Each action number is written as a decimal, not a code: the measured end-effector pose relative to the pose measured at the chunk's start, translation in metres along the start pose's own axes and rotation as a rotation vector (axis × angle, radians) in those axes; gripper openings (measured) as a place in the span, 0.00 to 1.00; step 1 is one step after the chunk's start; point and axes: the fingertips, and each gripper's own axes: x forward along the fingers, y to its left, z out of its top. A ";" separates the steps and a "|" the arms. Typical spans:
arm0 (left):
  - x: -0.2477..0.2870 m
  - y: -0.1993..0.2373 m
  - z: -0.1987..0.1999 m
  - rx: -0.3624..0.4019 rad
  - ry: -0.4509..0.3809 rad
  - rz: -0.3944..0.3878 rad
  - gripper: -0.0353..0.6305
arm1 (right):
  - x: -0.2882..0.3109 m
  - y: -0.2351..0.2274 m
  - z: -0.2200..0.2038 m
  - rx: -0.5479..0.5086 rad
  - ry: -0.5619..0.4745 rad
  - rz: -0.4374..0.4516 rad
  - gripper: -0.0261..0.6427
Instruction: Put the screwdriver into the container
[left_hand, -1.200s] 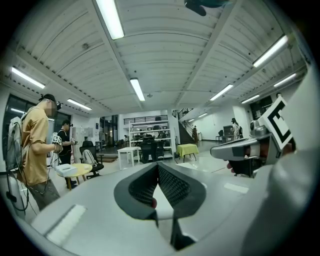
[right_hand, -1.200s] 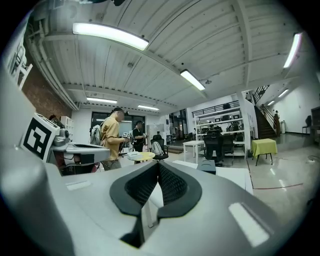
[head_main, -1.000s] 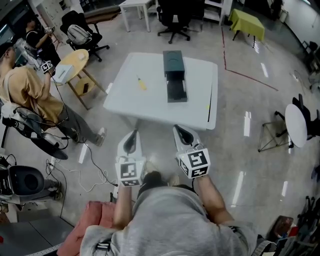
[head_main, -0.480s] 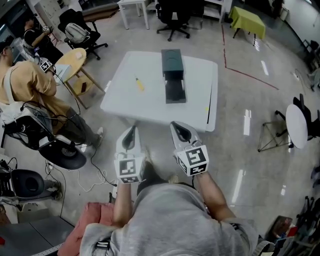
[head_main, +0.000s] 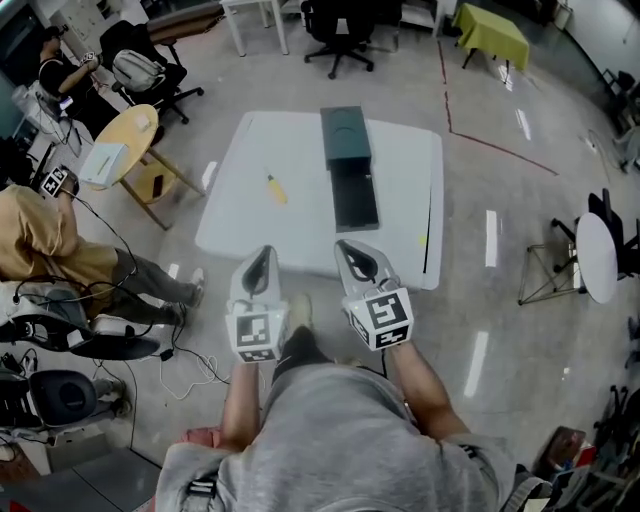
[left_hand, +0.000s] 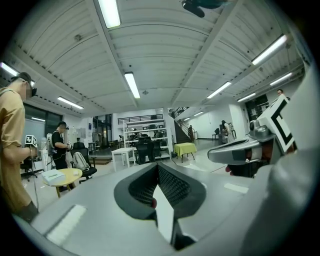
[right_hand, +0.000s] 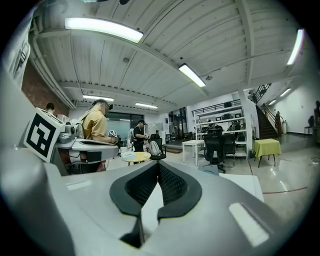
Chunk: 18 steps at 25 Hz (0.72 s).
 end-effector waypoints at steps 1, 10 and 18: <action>0.010 0.005 0.001 0.001 0.004 -0.009 0.07 | 0.010 -0.003 0.001 0.003 0.004 -0.003 0.04; 0.092 0.048 -0.003 -0.003 0.054 -0.076 0.07 | 0.095 -0.028 0.006 0.037 0.056 -0.036 0.04; 0.148 0.104 -0.030 -0.029 0.108 -0.094 0.07 | 0.175 -0.035 -0.006 0.056 0.123 -0.041 0.04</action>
